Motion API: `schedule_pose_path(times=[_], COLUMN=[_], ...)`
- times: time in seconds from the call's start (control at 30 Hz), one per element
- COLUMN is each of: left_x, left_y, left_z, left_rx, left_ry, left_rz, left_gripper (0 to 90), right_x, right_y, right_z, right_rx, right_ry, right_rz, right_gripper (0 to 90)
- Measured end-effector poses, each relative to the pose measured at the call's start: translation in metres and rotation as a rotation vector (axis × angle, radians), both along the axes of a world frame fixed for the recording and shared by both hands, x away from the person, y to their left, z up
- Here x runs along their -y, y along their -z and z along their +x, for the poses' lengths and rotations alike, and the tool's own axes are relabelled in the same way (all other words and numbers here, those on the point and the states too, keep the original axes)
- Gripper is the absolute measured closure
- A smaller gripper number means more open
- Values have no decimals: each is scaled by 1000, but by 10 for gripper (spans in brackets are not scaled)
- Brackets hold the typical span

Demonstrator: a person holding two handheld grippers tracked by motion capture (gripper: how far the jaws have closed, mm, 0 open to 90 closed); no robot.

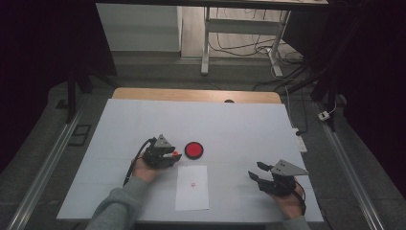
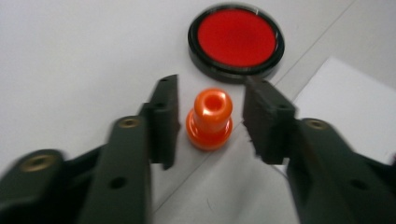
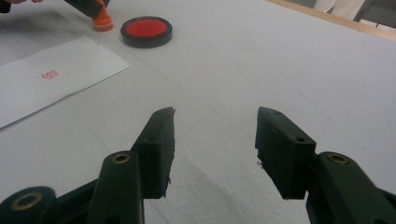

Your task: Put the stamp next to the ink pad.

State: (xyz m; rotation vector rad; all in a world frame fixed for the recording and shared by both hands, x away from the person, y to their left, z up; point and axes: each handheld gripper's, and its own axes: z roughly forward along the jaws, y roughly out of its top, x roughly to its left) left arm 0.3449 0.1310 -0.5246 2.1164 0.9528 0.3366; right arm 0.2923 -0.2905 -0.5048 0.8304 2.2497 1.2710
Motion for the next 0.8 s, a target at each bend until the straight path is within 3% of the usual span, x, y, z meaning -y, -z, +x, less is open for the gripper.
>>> schedule_pose_path(times=[0.13,0.23,0.43,0.8], left_x=[-6,-10,-14,-20], left_y=[-9,-12,-18,-32], left_z=[-4,-5,-11,-37], left_rx=[41,28,0,0], left_ry=[-32,-33,-14,34], left_rz=[-67,-125,-140,-137], left_gripper=[432,394,361,359], right_x=[1,2,3,2], right_y=[0,-1,1,0], right_z=[1,2,5,5], right_rx=[-2,-4,-8,4], right_ry=[0,0,3,-9], right_rz=[12,23,38,27], right_gripper=[471,471,470,469])
